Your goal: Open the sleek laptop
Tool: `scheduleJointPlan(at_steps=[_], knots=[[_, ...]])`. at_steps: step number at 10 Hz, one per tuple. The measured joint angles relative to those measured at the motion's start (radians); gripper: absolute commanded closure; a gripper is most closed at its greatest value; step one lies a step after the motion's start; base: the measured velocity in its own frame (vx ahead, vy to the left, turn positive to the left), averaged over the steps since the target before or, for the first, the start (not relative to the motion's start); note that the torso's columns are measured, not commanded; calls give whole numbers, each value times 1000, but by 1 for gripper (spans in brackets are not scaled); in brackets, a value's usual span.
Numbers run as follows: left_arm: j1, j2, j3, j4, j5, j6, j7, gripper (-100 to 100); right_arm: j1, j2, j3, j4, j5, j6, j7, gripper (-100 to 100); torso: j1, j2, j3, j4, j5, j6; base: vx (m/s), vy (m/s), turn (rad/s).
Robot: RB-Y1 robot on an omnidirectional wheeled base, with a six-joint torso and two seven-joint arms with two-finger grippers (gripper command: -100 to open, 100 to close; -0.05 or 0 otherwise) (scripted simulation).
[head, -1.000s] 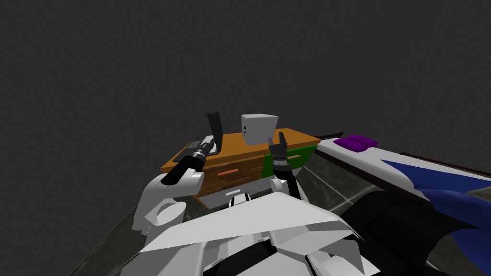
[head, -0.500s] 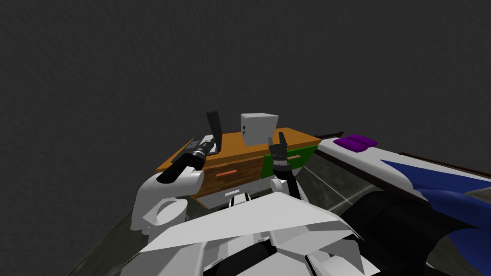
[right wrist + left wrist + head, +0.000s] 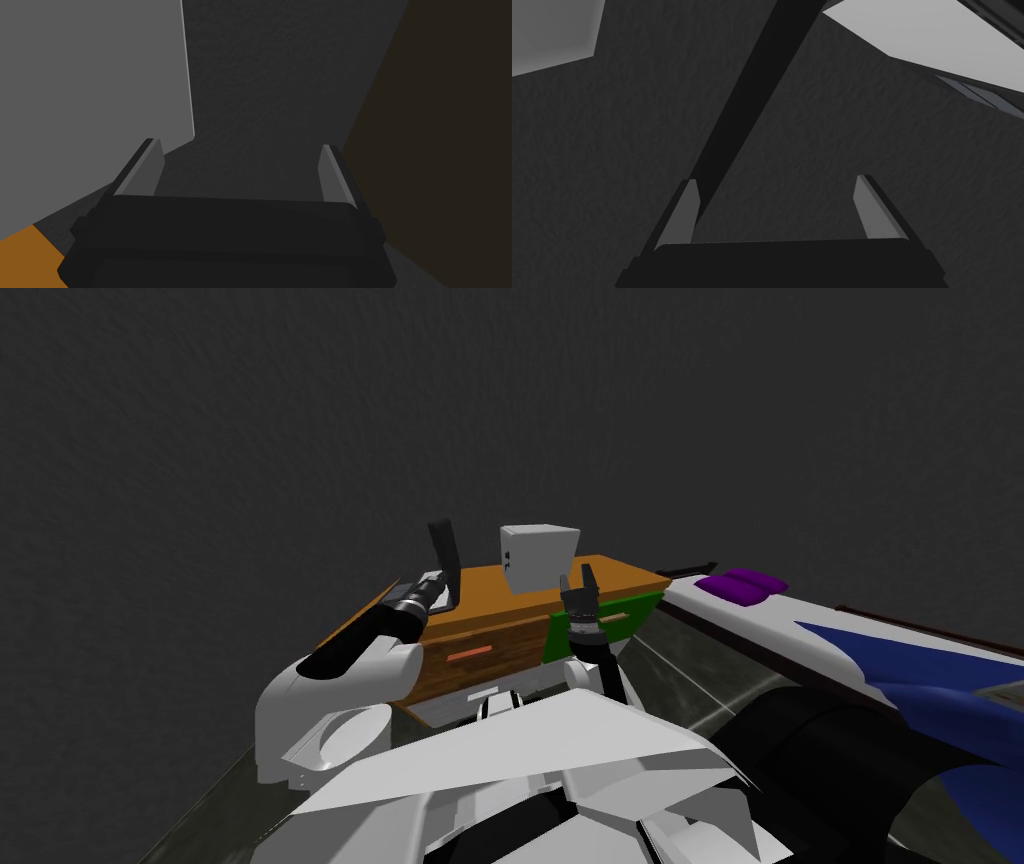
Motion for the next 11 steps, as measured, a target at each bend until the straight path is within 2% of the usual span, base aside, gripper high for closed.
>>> scheduleJointPlan(at_steps=[1, 2, 3, 5, 7, 11], knots=[[-1, 0, 0, -1, 0, 3, -1, 100, 0, 0, 0, 0, 0, 0, 0, 0, 0, 3, 1, 0, 0, 0, 9, -1, -4], [-2, -1, -1, -2, 1, 1, -1, 100, 0, 0, 0, 0, 0, 0, 0, 0, 0, 5, 3, 0, 0, -1, -48, 31, -130], [-13, -4, 13, 22, -1, -16, 18, 100, 0, 0, 0, 0, 0, 0, 0, 0, 3, 6, 3, 0, 1, 0, -119, 68, -203], [-29, -15, 37, 74, -18, -62, 69, 100, 0, 0, 0, 0, 0, 0, 0, 0, 1, 7, 4, 2, 1, -1, -102, 58, -70], [-56, -22, 83, 136, -20, -111, 126, 100, -1, 0, 0, 0, 0, 0, 0, 0, -2, 4, 2, 1, -1, 0, -89, 47, -129], [-89, -41, 127, 240, -43, -186, 224, 100, 0, 0, 0, 0, 0, 0, 0, 0, -1, 4, 2, 1, 0, 0, -91, 46, -117]])
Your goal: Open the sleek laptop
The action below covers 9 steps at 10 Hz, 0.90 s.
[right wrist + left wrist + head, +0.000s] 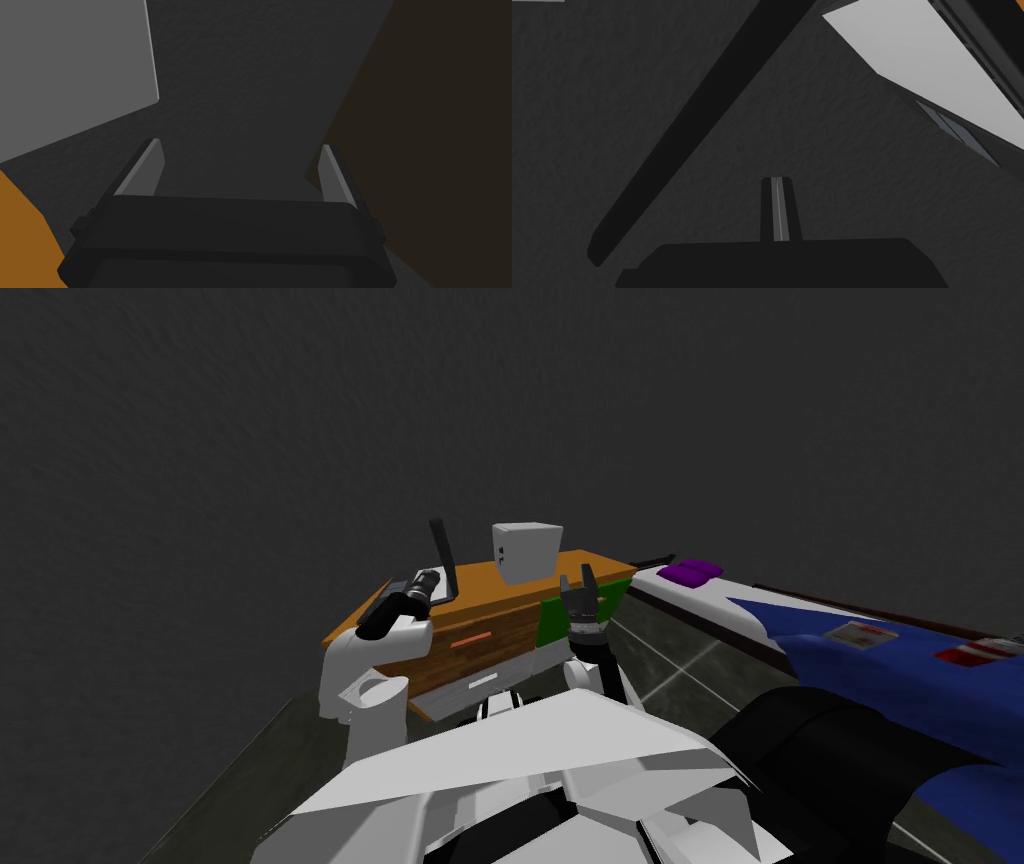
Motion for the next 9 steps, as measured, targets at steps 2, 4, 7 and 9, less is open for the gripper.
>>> scheduleJointPlan(at_steps=[2, 4, 7, 9], knots=[[-26, -7, 35, 48, -5, -37, 50, 100, 0, 0, 0, 0, 0, 0, 0, 0, 0, 1, 1, 1, 0, -1, -99, 44, -59], [-44, -15, 60, 101, -14, -76, 97, 100, 0, 0, 0, 0, 0, 0, 0, 0, 0, -2, -1, 0, 0, 0, -75, 38, -107], [-77, -28, 107, 178, -26, -136, 174, 100, 0, 0, 0, 0, 0, 0, 0, 0, 1, 0, 0, 0, 0, -1, -79, 42, -77], [-80, -8, 107, 181, -32, -136, 177, -100, 0, 0, 0, 0, 0, 0, 0, 0, -2, -3, -2, -1, -1, 0, 4, -17, 8]])
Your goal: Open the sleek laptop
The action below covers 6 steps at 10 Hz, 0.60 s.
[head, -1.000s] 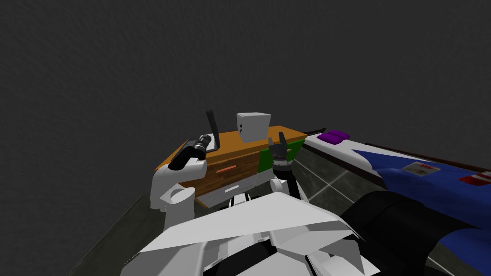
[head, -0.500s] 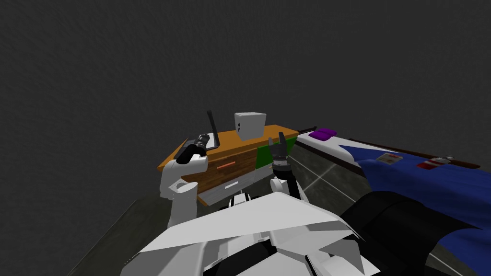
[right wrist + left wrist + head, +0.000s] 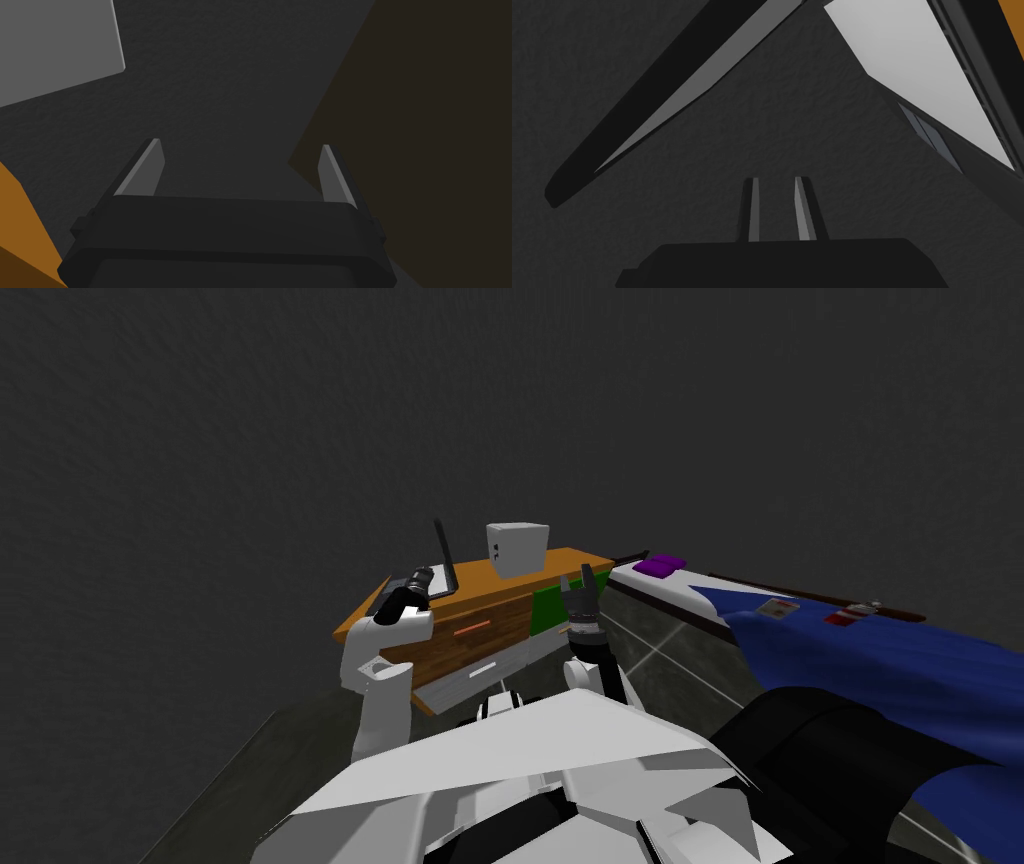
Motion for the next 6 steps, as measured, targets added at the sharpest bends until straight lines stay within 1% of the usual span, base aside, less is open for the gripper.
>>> scheduleJointPlan(at_steps=[1, 3, 5, 6], knots=[[-1, 32, 4, -1, 2, 3, -2, -100, 0, 0, 0, 0, 0, 0, 0, 0, 0, 1, 0, 0, 0, 0, 26, -38, 11], [7, 85, 4, -8, -7, 2, -7, -100, 0, 0, 0, 0, 0, 0, 0, 0, 1, 3, 2, 1, 0, 0, 32, -49, 12], [7, 125, 6, -18, -18, 14, -16, -100, 0, 0, 0, 0, 0, 0, 0, 0, 2, 4, 3, 1, 1, 0, 35, -55, 21], [6, 150, 11, -24, -22, 22, -24, -100, 0, 0, 0, 0, 0, 0, 0, 0, 2, 4, 2, 1, 1, 0, 86, -128, 40]])
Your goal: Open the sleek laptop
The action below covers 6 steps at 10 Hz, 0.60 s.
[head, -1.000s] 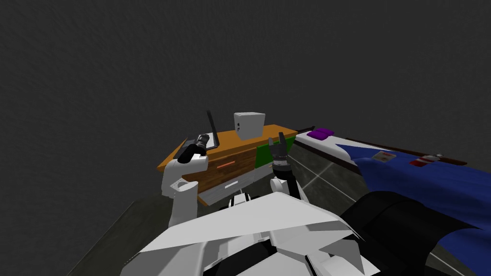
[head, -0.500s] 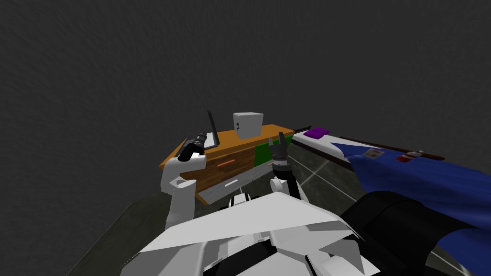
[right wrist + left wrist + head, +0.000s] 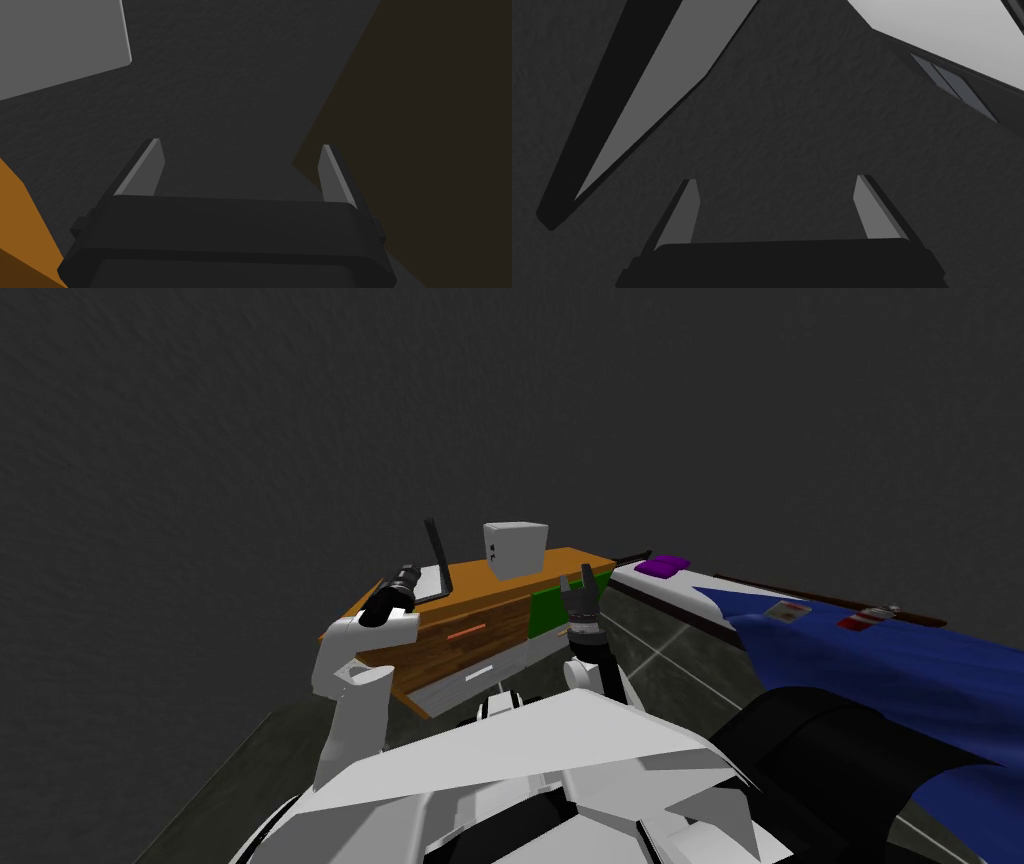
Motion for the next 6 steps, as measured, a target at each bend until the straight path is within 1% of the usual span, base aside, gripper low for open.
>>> scheduleJointPlan(at_steps=[1, 2, 4, 5, 6], knots=[[4, 12, 1, -9, -19, 9, -10, -100, 0, 0, 0, 0, 0, 0, 0, 0, -3, -2, -1, -1, -1, 0, 103, -162, 46], [1, 13, 4, -14, -38, 21, -23, -100, 0, 0, 0, 0, 0, 0, 0, 0, -4, -3, -2, -1, -1, 0, 102, -169, 44], [10, -4, 13, -41, -62, 50, -50, -100, 0, 0, 0, 0, 0, 0, 0, 0, 0, 1, 0, 0, 0, 0, 87, -187, 46], [12, -9, 17, -52, -80, 65, -65, -100, 0, 0, 0, 0, 0, 0, 0, 0, -1, 1, 0, 0, 0, 1, 111, -197, 69], [15, -6, 23, -66, -99, 83, -81, -100, 0, 0, 0, 0, 0, 0, 0, 0, -1, -1, -1, 0, -1, 2, 101, -177, 41]])
